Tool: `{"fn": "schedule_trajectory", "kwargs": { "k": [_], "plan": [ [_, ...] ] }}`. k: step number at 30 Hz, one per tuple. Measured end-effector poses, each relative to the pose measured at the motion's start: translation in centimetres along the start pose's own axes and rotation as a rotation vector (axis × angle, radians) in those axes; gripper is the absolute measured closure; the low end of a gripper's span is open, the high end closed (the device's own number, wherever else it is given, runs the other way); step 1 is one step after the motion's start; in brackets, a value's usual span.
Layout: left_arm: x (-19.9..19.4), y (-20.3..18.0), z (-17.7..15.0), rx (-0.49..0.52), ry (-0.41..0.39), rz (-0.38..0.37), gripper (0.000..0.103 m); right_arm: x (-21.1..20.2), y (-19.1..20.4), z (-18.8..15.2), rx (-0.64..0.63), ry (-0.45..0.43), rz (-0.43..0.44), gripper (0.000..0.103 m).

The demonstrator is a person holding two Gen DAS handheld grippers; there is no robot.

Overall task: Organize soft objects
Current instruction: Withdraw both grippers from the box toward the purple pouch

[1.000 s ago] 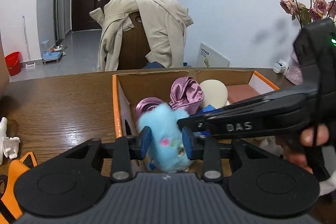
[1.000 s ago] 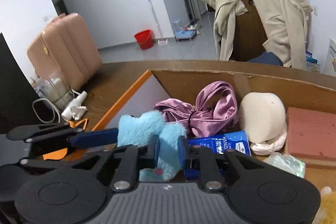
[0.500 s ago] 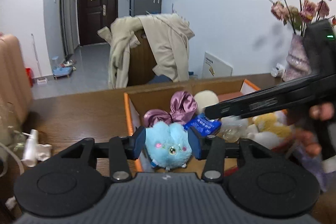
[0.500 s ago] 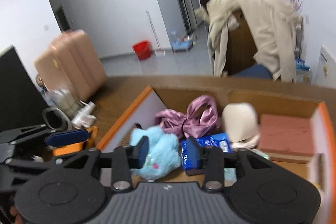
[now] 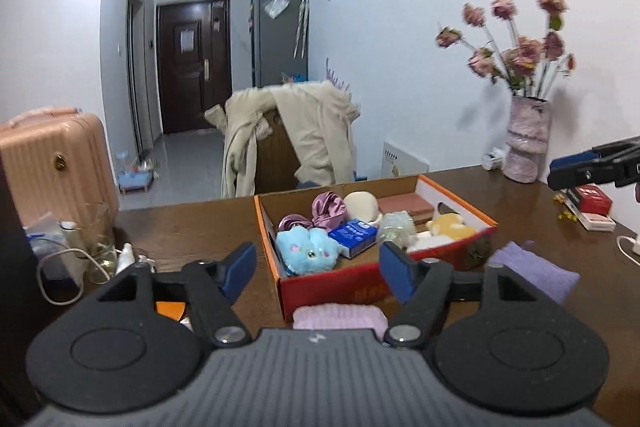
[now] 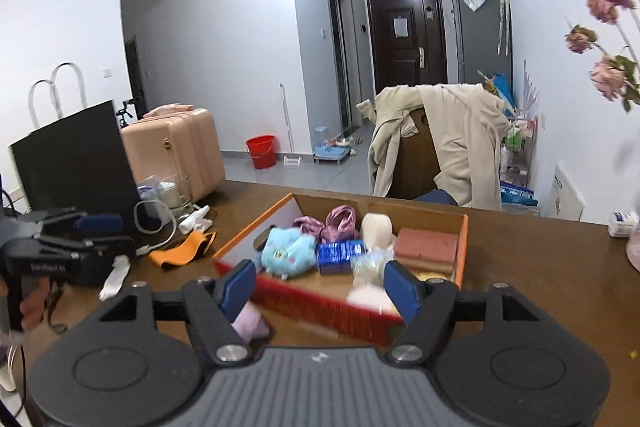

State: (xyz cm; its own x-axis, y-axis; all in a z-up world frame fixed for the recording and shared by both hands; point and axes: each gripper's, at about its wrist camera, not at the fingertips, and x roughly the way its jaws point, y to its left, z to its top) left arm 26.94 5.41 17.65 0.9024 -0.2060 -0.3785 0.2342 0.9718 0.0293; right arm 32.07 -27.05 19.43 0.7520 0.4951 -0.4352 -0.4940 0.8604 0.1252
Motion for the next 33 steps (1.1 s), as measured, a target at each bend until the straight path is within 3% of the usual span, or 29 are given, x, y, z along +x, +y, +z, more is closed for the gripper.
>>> {"fn": "schedule_trajectory", "kwargs": {
  "k": [7,10,15,20,27,33],
  "plan": [
    [-5.2,-2.5,-6.8,-0.074,-0.088,-0.058,0.025,-5.2,1.0,-9.2,-0.028,-0.052,0.006,0.025],
    [-5.8,-3.8,-10.0,-0.094,-0.096,-0.023,0.021,-6.2,1.3,-13.1,-0.034,-0.053,-0.008,0.021],
    [-5.2,-5.4,-12.8,-0.105,-0.058,0.000,0.017,-6.4,1.7,-17.8,-0.076,-0.015,-0.147,0.021],
    [-3.5,-5.8,-12.7,-0.112,-0.009,-0.021,0.017,-5.8,-0.4,-18.8,-0.047,0.007,-0.216,0.021],
    [0.1,-7.6,-10.8,-0.124,0.055,-0.100,0.017,-3.1,-4.1,-16.7,-0.040,0.010,-0.243,0.021],
    [5.3,-10.5,-9.4,-0.092,0.151,-0.166,0.017,1.6,-9.3,-15.3,0.125,0.101,-0.145,0.022]
  ]
}}
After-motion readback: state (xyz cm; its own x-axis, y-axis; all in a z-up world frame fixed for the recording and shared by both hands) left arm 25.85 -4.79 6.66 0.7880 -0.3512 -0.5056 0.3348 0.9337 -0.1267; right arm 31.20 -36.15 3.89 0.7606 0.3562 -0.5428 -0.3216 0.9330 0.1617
